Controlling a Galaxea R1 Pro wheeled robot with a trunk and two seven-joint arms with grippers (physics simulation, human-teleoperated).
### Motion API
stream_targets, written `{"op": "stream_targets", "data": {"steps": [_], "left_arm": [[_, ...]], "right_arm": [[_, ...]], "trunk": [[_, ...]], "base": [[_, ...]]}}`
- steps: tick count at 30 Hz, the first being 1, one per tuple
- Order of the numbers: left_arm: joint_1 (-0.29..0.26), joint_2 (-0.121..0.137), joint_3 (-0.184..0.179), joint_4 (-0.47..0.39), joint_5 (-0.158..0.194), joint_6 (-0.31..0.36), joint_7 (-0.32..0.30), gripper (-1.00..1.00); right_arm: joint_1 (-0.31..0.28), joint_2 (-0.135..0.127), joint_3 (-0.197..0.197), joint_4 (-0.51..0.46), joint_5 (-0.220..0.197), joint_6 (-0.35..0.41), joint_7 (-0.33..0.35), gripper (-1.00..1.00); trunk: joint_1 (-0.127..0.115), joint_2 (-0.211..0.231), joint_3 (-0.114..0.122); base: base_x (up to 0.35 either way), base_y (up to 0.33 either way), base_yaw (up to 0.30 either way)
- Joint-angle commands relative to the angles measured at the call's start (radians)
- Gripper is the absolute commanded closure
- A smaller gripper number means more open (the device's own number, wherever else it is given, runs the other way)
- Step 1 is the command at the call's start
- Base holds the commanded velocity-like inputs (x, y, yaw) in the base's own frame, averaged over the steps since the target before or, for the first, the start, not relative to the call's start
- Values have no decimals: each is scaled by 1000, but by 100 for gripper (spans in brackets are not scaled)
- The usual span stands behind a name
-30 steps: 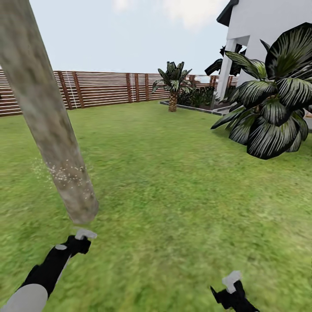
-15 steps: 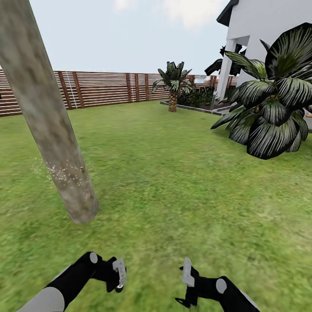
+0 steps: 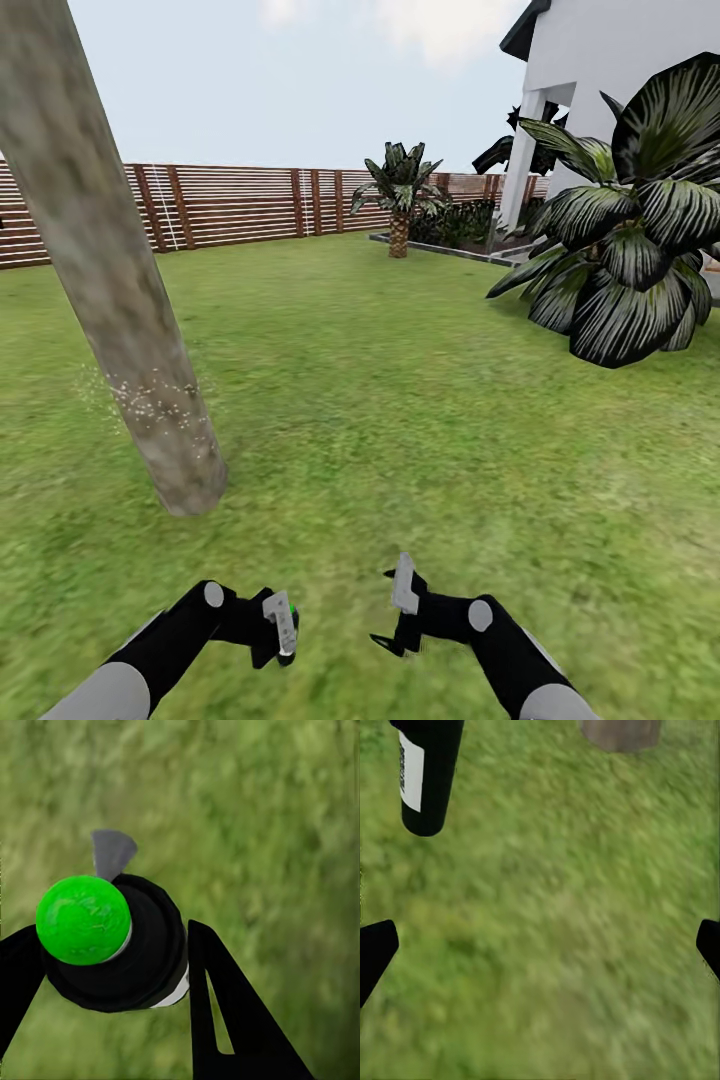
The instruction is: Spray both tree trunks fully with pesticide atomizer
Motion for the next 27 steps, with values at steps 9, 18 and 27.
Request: {"op": "stream_targets", "data": {"steps": [9, 18, 27], "left_arm": [[0, -6, -4, -1, 18, -90, 0, 100], [0, -19, -13, 37, 16, -166, -3, 100], [0, -68, -15, 44, 9, -167, -3, 100]], "right_arm": [[-1, 39, -8, -100, -15, -5, 224, 100], [-1, 49, -8, -126, -15, -5, 225, 100], [-1, 49, -8, -127, -15, -5, 225, 100]], "trunk": [[0, 0, -1], [0, 0, -1], [0, 0, -1]], "base": [[0, 0, 0], [0, 0, 0], [0, 0, 0]]}}
